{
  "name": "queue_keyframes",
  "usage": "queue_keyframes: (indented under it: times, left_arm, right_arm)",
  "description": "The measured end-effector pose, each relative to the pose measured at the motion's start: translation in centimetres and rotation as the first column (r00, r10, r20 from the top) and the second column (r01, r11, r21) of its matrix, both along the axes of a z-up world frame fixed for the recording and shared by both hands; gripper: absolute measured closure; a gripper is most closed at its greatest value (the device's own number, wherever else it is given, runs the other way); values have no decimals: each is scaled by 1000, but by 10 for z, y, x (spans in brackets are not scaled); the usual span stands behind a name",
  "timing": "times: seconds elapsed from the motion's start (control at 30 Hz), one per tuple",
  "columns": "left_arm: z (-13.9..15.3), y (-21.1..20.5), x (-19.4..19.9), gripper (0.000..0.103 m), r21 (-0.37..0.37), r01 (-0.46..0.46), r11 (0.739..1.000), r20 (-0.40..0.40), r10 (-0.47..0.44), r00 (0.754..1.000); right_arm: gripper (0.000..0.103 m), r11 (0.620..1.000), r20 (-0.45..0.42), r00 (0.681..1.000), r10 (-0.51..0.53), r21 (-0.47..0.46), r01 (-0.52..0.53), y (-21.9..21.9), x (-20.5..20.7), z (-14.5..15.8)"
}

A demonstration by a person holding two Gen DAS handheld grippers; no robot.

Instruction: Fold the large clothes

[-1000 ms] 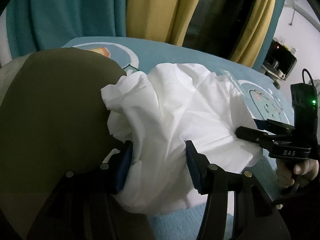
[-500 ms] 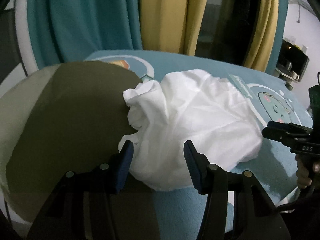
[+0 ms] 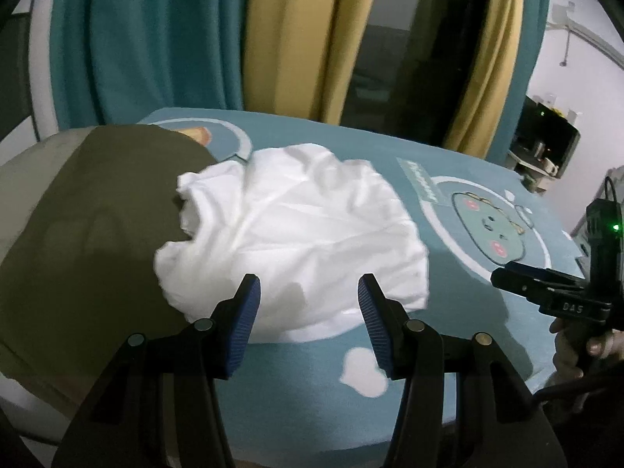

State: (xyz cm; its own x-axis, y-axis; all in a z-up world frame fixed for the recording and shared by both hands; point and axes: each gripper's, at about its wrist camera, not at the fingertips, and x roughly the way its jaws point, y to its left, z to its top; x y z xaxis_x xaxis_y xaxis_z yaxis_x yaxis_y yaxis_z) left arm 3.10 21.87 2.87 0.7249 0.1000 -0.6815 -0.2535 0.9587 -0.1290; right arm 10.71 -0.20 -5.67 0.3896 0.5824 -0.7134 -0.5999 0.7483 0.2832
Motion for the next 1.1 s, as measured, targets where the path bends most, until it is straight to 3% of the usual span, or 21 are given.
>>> queue_keyframes:
  times: [0.5, 0.87, 0.97, 1.1]
  left_arm:
    - [5, -56, 9, 48, -29, 105, 994, 38, -104, 994]
    - [33, -93, 12, 48, 94, 168, 981, 153, -181, 972]
    - [43, -104, 14, 37, 155, 160, 975, 177, -187, 966]
    - [60, -112, 15, 36, 160, 156, 975, 242, -193, 951]
  right_arm:
    - [30, 986, 27, 985, -169, 14, 168, -80, -5, 7]
    - [17, 967, 147, 956, -254, 4, 257, -128, -16, 31]
    - [17, 961, 158, 948, -276, 66, 269, -142, -17, 43]
    - [16, 947, 221, 921, -322, 78, 312, -152, -20, 62]
